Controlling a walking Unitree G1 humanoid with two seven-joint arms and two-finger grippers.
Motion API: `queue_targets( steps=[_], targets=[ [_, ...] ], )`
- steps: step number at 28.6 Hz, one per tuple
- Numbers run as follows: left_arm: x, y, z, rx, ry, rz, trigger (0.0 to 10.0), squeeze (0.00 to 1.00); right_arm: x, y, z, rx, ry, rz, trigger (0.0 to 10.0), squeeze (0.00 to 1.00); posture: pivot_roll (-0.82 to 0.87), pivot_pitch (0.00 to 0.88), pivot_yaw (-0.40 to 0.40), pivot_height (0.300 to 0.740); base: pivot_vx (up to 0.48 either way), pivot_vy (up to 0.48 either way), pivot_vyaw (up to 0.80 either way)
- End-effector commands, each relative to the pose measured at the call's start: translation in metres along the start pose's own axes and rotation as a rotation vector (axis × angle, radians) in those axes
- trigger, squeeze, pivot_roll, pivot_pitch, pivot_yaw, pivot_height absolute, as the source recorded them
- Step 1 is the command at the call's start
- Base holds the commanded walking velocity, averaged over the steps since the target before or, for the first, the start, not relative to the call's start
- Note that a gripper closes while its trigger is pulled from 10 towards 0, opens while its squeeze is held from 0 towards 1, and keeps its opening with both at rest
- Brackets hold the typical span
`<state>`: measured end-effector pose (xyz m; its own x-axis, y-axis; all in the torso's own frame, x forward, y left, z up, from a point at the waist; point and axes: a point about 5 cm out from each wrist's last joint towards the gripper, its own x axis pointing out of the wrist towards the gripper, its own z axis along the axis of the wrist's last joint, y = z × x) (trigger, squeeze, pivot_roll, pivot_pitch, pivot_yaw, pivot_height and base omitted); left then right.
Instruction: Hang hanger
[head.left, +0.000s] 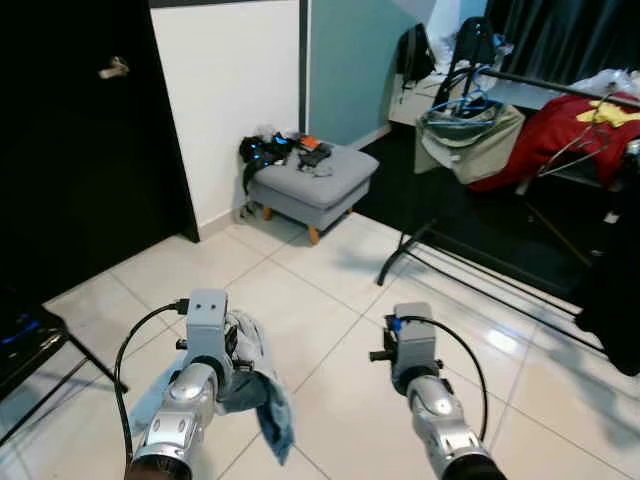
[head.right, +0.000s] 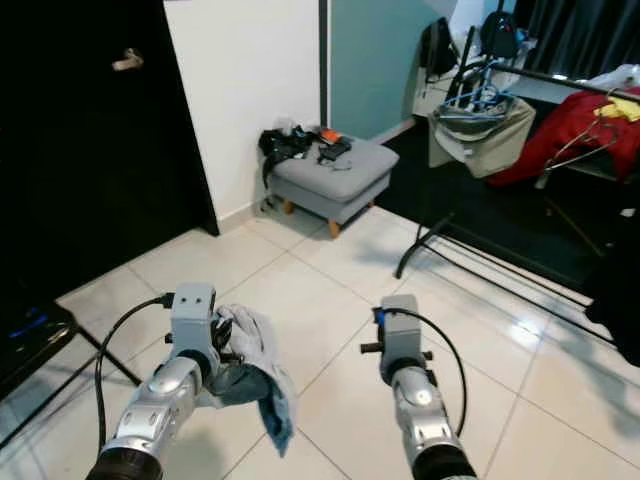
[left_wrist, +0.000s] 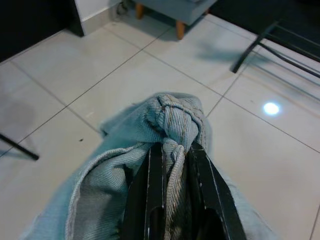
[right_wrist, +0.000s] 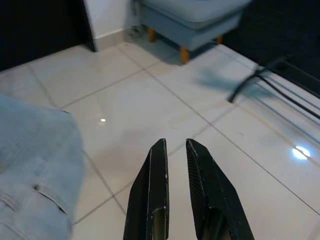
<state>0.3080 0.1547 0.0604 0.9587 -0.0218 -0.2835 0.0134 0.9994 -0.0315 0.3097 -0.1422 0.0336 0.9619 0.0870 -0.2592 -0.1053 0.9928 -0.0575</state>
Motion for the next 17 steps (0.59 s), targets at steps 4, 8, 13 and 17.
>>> queue_targets(
  steps=[4, 8, 13, 17],
  targets=[
    [0.0024, 0.0012, 0.0099, -0.001, -0.038, 0.003, 10.0, 0.00, 0.0006, -0.0025, 0.0008, 0.005, -0.005, -0.006, 10.0, 0.00, -0.01, 0.000, 0.019, 0.740, 0.307, 0.000, 0.00],
    [0.0029, 0.0034, 0.0115, 0.000, -0.044, 0.025, 10.0, 0.00, 0.0001, -0.0026, 0.0004, 0.000, -0.007, -0.002, 10.0, 0.00, -0.02, 0.000, 0.018, 0.740, 0.307, 0.000, 0.00],
    [0.0031, 0.0033, 0.0125, 0.003, -0.049, 0.021, 10.0, 0.00, 0.0006, -0.0024, 0.0020, -0.008, -0.016, 0.003, 10.0, 0.00, -0.02, 0.000, 0.017, 0.740, 0.307, 0.000, 0.00],
    [0.0034, 0.0029, 0.0126, 0.002, -0.049, 0.017, 10.0, 0.00, 0.0012, -0.0035, 0.0038, 0.015, -0.024, -0.009, 10.0, 0.00, -0.02, 0.000, 0.020, 0.740, 0.304, 0.000, 0.00]
  ],
)
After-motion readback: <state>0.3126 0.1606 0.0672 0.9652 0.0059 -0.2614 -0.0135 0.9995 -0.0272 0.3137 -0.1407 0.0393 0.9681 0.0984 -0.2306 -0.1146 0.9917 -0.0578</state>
